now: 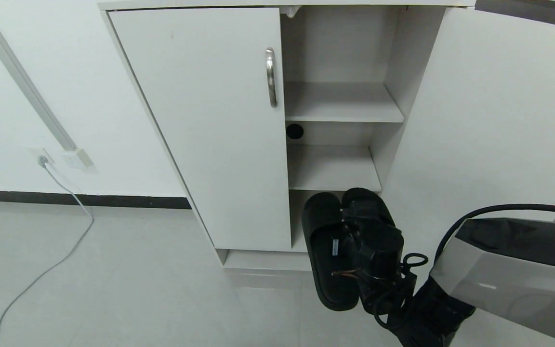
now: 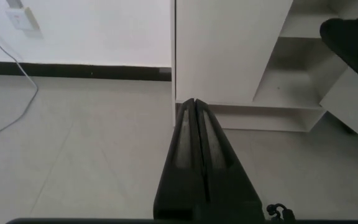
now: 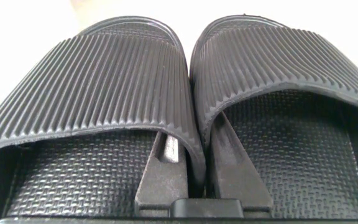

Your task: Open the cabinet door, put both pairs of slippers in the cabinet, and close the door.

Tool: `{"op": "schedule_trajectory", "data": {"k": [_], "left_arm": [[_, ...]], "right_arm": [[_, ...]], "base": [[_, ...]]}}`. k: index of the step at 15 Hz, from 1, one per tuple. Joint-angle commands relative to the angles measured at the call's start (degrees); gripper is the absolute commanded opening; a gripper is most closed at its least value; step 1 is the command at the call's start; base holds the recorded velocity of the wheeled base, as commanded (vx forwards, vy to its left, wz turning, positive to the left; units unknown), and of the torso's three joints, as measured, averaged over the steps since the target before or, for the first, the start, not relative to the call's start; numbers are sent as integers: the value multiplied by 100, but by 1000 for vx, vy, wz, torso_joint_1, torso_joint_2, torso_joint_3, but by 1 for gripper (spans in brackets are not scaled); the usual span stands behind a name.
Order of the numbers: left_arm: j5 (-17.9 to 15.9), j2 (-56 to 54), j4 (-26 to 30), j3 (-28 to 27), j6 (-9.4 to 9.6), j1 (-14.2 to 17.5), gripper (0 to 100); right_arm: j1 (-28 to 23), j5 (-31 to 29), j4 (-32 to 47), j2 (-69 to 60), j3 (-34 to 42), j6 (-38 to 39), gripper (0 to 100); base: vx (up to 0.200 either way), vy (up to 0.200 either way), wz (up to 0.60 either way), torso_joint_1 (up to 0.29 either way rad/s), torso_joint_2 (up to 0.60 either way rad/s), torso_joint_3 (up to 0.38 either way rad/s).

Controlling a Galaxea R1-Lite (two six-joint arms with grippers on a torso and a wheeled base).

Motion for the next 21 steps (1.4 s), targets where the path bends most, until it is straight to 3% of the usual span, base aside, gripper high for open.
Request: {"op": "schedule_trajectory", "data": {"k": [1,5,13,21], "left_arm": [[4,7,-2,0,-8,-1,0],[-5,7,-2,0,-8,-1,0],[4,7,-2,0,-8,-1,0],[-5,7,-2,0,-8,-1,0]], "right_arm": [[11,9,-362,383,-223,-269,0],[2,9,-327,409,-311,-260,0],[-15,0,-327,479,-328,-278,0],[-33,-9,-336,303,-328,-295,0]], "base": [[0,0,0,-2,-2,-193],[0,0,0,6,1,-182],[0,0,0,0,0,0],[200,0,0,-1,2,2]]}}
